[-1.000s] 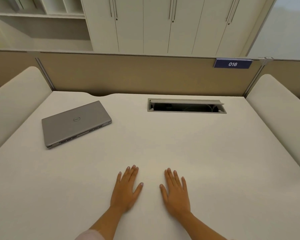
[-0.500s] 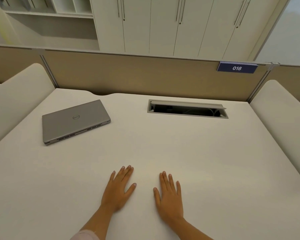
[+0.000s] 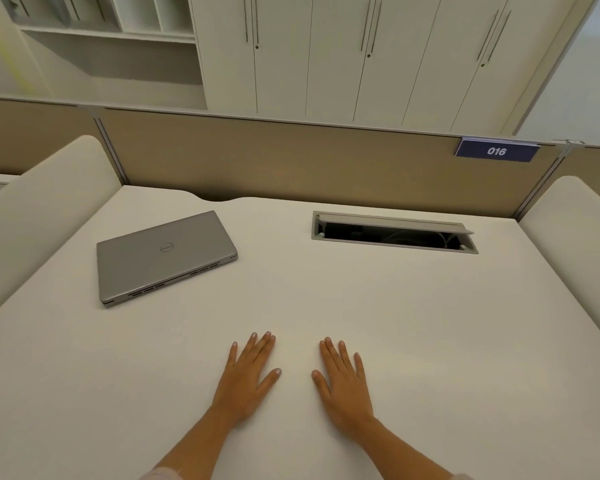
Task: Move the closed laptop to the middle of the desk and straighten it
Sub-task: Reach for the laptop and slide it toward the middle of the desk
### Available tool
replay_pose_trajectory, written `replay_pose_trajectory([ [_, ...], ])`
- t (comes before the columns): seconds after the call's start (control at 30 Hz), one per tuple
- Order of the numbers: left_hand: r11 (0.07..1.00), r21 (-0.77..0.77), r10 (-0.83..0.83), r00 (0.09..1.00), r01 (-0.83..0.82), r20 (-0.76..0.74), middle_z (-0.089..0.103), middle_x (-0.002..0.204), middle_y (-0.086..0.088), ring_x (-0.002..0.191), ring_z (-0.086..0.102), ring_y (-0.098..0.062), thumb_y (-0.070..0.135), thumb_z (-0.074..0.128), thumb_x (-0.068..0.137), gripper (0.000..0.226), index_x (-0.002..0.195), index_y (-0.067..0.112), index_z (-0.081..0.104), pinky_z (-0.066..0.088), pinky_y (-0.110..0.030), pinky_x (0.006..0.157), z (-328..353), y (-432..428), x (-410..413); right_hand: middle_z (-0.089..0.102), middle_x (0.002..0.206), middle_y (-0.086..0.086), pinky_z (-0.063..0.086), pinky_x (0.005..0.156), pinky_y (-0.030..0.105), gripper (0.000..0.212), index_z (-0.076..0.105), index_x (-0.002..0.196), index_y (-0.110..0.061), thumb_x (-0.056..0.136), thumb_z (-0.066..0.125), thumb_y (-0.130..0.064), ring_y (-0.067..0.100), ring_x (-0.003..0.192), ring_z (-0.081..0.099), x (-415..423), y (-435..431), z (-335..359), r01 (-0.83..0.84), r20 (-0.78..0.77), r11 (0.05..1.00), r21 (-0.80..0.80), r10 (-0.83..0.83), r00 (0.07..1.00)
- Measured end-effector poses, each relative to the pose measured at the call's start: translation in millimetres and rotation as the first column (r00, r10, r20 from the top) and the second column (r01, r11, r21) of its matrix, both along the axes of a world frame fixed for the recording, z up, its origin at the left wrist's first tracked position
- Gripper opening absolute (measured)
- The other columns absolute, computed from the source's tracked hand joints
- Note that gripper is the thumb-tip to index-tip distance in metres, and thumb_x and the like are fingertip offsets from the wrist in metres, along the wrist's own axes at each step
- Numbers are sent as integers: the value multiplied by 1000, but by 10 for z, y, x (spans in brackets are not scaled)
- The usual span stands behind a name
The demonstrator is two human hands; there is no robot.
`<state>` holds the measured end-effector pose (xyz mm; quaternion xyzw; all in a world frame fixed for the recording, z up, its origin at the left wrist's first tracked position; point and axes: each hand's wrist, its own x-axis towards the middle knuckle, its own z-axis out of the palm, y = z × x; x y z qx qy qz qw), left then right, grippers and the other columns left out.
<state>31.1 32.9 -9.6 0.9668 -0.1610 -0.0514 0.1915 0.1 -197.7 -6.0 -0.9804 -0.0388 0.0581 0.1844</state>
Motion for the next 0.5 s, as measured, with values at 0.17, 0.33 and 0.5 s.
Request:
replay_pose_trajectory([
  [0.17, 991, -64, 118, 993, -117, 7, -1, 161, 18, 147, -15, -3, 51, 30, 100, 67, 153, 27, -2, -16, -35, 119, 93, 333, 342, -11, 158, -22, -16, 120, 29, 62, -5, 154, -30, 101, 19, -51, 3, 148, -17, 407, 369, 71, -98, -1, 994, 55, 99, 995],
  [0.33, 972, -83, 221, 975, -219, 11, 1, 162, 14, 143, -18, -1, 51, 30, 100, 66, 155, 25, 6, -16, -36, 118, 145, 733, 615, -2, 164, -13, -10, 122, 33, 62, 3, 156, -25, 102, 22, -49, 8, 151, -10, 821, 755, 191, -211, -32, 976, 48, 212, 977],
  [0.5, 945, -41, 325, 946, -325, 1, 3, 164, 9, 148, -10, -8, 50, 32, 100, 67, 156, 22, 8, -10, -41, 120, 110, 1280, 777, -1, 165, -9, -7, 123, 35, 64, 3, 156, -23, 102, 21, -51, 9, 151, -8, 1263, 1102, 362, -356, -60, 934, -28, 354, 933],
])
